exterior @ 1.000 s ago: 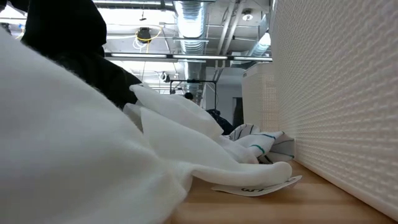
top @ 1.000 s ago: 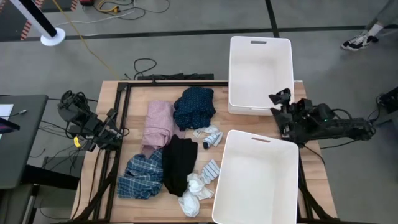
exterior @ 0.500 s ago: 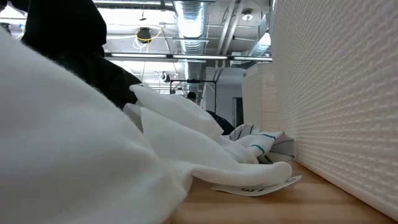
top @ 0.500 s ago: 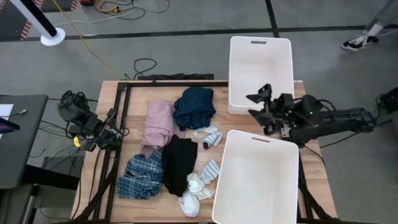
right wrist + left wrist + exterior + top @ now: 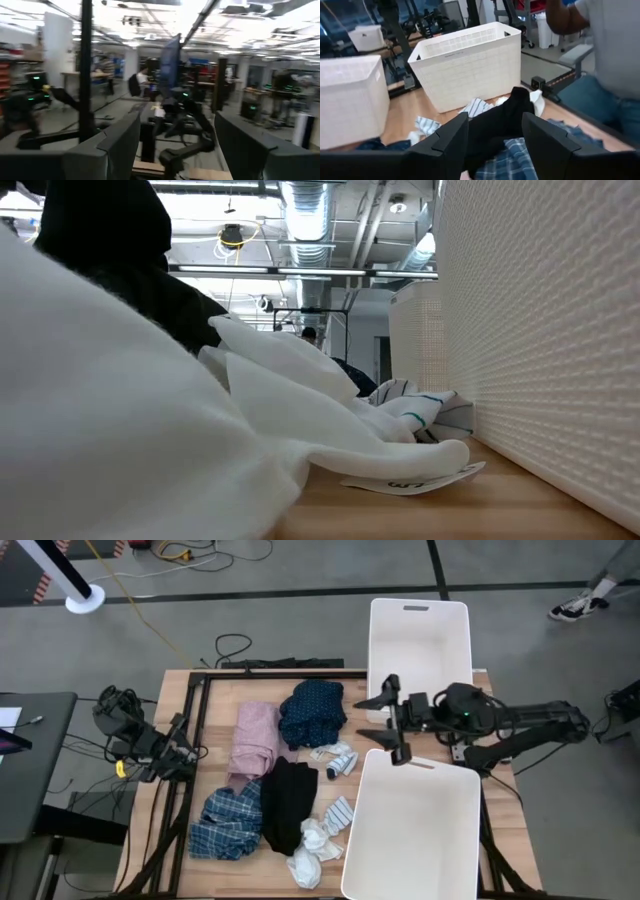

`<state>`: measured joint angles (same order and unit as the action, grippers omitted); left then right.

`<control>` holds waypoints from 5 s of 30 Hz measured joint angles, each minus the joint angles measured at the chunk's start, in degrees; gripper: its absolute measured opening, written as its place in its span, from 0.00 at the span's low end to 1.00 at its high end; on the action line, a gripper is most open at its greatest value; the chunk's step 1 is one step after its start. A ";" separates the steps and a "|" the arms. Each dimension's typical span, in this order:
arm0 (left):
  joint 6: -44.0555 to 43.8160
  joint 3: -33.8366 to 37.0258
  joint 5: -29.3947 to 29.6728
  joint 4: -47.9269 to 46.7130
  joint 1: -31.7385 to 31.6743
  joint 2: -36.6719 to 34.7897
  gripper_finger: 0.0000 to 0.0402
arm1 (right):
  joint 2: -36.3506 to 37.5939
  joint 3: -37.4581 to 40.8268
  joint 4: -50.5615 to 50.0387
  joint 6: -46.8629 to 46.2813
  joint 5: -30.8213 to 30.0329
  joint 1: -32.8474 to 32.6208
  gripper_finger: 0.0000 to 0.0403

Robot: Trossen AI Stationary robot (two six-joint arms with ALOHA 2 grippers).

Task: Sort clothes
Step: Put the top blue patterned polo in the bottom laundry bin

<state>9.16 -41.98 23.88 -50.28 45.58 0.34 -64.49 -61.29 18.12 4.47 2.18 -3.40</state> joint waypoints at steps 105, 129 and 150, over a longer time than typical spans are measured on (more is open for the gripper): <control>-23.40 0.11 8.02 -0.46 0.00 0.68 0.45 | -77.22 -65.51 -79.88 8.89 -11.13 20.77 0.82; -23.34 0.11 8.57 1.22 -0.02 0.72 0.45 | -75.20 -67.48 -82.97 6.54 -3.86 20.04 0.07; 6.94 0.04 28.96 27.98 -0.02 11.28 0.72 | -55.42 -73.42 -77.63 11.13 -6.85 13.95 0.07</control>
<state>16.10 -41.93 52.84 -22.30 45.56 11.62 -119.91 -134.72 -59.50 15.60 -4.67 10.55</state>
